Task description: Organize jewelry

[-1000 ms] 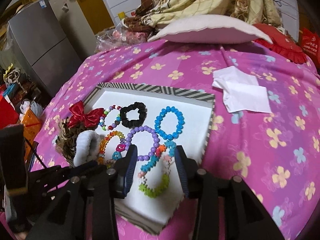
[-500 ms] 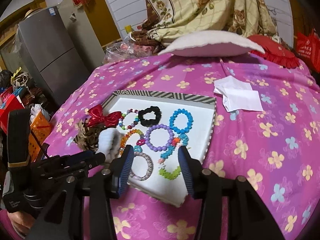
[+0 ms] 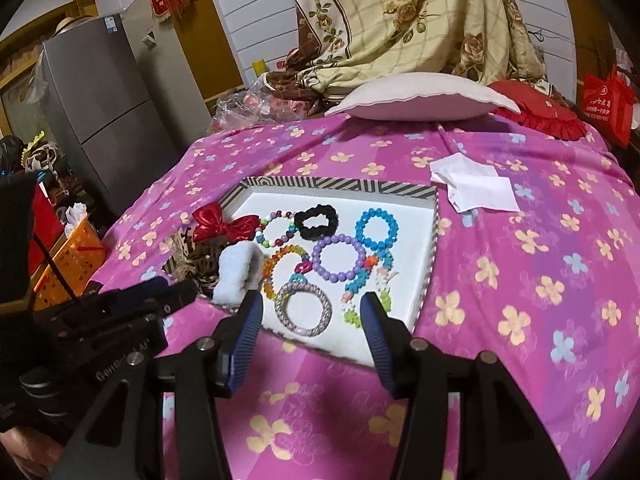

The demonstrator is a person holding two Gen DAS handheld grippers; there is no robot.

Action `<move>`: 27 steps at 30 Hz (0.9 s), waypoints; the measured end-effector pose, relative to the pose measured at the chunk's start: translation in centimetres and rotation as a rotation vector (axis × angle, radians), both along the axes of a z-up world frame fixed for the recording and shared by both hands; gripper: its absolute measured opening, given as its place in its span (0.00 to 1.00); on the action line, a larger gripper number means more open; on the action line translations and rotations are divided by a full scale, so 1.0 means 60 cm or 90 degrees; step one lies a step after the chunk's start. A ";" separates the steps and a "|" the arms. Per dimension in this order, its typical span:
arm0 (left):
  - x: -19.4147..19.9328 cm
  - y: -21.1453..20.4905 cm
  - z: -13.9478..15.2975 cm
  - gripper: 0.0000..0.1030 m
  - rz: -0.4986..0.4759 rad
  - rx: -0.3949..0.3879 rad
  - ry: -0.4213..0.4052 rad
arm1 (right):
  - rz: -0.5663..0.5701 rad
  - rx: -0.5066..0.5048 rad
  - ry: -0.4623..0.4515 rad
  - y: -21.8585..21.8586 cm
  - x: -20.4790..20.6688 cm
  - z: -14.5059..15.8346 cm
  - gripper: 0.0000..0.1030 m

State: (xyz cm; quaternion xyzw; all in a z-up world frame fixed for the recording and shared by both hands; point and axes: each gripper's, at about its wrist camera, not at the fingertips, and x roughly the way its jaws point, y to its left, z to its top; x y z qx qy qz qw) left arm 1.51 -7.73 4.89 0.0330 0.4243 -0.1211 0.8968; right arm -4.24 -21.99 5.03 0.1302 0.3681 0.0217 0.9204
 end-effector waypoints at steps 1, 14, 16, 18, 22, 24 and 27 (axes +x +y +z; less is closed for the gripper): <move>-0.003 0.002 0.002 0.51 0.001 0.001 -0.002 | 0.001 0.001 0.000 0.003 -0.002 0.000 0.52; -0.027 0.025 0.027 0.51 0.020 0.003 -0.026 | 0.002 -0.026 -0.011 0.039 -0.020 0.021 0.60; -0.029 0.026 0.030 0.51 0.022 0.008 -0.032 | -0.003 -0.034 -0.014 0.041 -0.020 0.024 0.60; -0.030 0.027 0.033 0.51 0.021 0.007 -0.034 | -0.006 -0.041 -0.015 0.043 -0.020 0.027 0.62; -0.030 0.029 0.034 0.51 0.022 0.010 -0.038 | -0.010 -0.052 -0.013 0.044 -0.017 0.029 0.64; -0.031 0.030 0.037 0.51 0.023 0.011 -0.043 | -0.010 -0.052 -0.012 0.043 -0.017 0.028 0.64; -0.032 0.030 0.037 0.51 0.023 0.010 -0.041 | -0.011 -0.052 -0.011 0.042 -0.015 0.028 0.64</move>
